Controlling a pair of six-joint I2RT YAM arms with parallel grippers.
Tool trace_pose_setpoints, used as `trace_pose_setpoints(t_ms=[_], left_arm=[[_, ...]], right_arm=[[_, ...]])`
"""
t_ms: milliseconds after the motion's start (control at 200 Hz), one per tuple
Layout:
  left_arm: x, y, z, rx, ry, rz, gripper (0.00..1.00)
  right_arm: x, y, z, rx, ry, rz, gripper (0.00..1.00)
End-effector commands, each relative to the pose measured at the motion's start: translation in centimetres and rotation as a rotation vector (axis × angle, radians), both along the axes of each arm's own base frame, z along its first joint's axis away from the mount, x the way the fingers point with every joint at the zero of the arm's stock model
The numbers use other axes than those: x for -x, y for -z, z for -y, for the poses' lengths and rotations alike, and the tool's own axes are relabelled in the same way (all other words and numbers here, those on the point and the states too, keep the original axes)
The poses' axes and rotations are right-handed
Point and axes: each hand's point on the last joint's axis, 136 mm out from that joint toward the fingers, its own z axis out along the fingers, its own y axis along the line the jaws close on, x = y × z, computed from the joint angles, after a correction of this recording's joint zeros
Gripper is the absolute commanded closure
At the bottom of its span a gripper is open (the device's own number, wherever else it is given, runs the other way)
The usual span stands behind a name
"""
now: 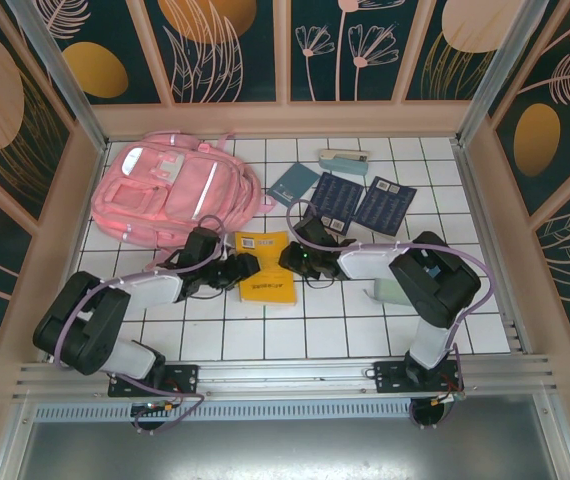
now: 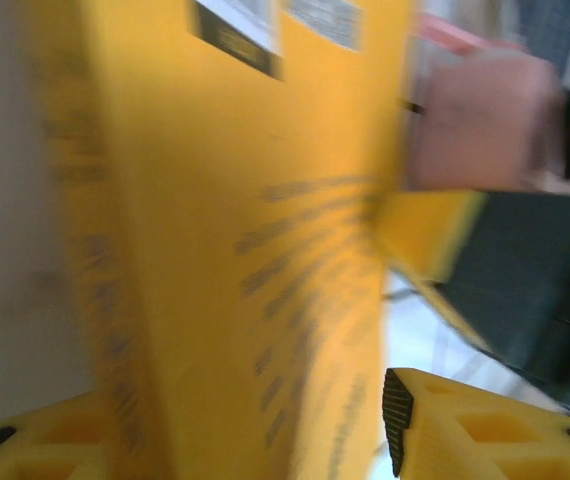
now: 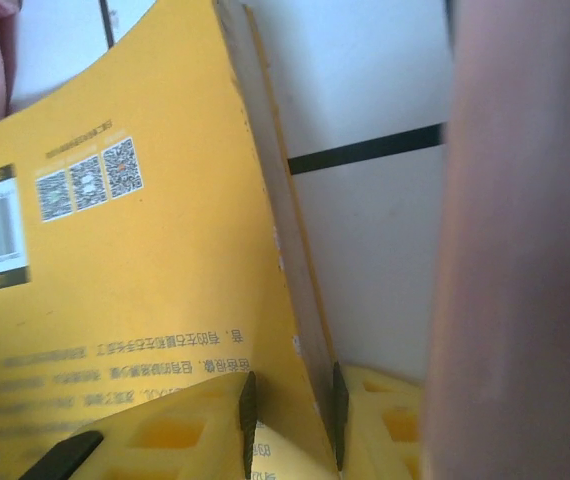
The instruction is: Pack the student bag
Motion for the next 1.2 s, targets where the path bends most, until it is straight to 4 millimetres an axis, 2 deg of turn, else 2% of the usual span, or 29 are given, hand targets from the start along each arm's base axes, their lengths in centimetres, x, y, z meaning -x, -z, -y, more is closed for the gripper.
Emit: trace_pose_setpoints(t_ms=[0,75,230,305,385,480,540,700,906,956,986,1196], left_arm=[[-0.2,-6.9,3.3,0.238,0.113,0.146,0.47],[-0.4,-6.6,3.0,0.218,0.091,0.144,0.49],[-0.9,-3.5,1.5,0.059,0.038,0.091,0.63],[-0.9,-3.1,1.1,0.026,0.033,0.088,0.69],[-1.0,-3.6,0.9,0.014,0.025,0.101,0.79],[-1.5,-5.2,0.9,0.021,0.018,0.137,0.94],[-1.8,-6.6,1.1,0.039,0.017,0.167,0.99],[-2.9,-10.5,1.7,0.108,0.023,0.233,1.00],[-4.0,-15.4,3.0,0.233,0.060,0.297,1.00],[-4.1,-16.4,3.3,0.272,0.072,0.307,1.00],[-4.2,-17.1,3.6,0.293,0.079,0.315,1.00],[-4.6,-20.3,4.6,0.382,0.118,0.356,1.00]], right_arm=[[2.3,0.8,-0.9,-0.022,-0.068,-0.052,0.71],[2.2,0.7,-0.8,-0.019,-0.066,-0.049,0.71],[2.2,0.3,-0.6,-0.012,-0.062,-0.035,0.71],[2.0,-0.1,-0.2,-0.005,-0.060,-0.024,0.68],[1.7,-1.0,0.1,-0.014,-0.061,-0.001,0.59],[1.3,-2.6,0.2,-0.058,-0.072,0.035,0.45],[1.0,-4.0,0.2,-0.101,-0.087,0.063,0.38],[0.1,-7.8,0.4,-0.234,-0.124,0.134,0.26],[-1.2,-12.8,1.7,-0.506,-0.146,0.213,0.19],[-0.8,-14.0,1.4,-0.574,-0.182,0.220,0.18],[-1.6,-14.8,2.3,-0.606,-0.170,0.237,0.18],[-2.1,-17.0,2.6,-0.738,-0.234,0.248,0.15]])
